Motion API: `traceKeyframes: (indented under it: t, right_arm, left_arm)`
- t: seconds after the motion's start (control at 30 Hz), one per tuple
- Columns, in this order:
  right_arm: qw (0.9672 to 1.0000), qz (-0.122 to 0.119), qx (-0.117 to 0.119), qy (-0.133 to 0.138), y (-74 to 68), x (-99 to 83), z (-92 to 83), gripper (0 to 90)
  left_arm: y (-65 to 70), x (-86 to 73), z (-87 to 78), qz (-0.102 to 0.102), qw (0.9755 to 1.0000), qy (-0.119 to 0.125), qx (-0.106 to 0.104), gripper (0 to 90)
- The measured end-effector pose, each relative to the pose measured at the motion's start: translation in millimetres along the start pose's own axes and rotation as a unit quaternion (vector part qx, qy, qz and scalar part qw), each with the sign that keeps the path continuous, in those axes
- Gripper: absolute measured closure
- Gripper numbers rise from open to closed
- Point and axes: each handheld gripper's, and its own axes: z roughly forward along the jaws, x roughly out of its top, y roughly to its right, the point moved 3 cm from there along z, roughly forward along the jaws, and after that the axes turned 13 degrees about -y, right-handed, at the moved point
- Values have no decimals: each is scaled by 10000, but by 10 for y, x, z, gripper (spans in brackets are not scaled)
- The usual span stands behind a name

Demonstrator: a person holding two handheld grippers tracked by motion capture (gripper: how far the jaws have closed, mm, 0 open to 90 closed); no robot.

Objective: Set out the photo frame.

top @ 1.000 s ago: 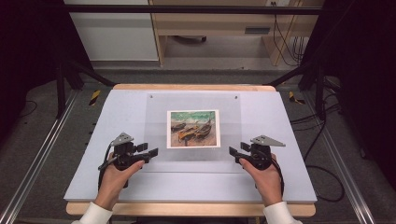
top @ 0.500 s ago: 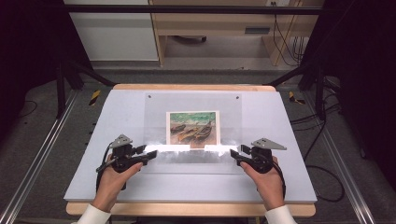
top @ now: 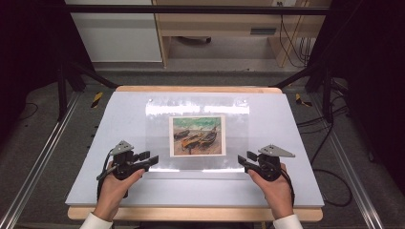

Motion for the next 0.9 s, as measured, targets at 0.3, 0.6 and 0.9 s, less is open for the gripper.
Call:
traceKeyframes:
  t: [0.3,0.6,0.9]
  right_arm:
    - [10000,-55,-34,-16,-18,-43,-31,592]
    - [9999,-97,-40,-43,-24,-90,-60,626]
    - [9998,-146,-56,-77,-29,-125,-80,648]
  left_arm:
    - [21,-37,-24,79,9999,-35,62,532]
    - [41,-71,-45,148,9998,-81,125,553]
    - [84,-109,-56,92,9998,-157,51,566]
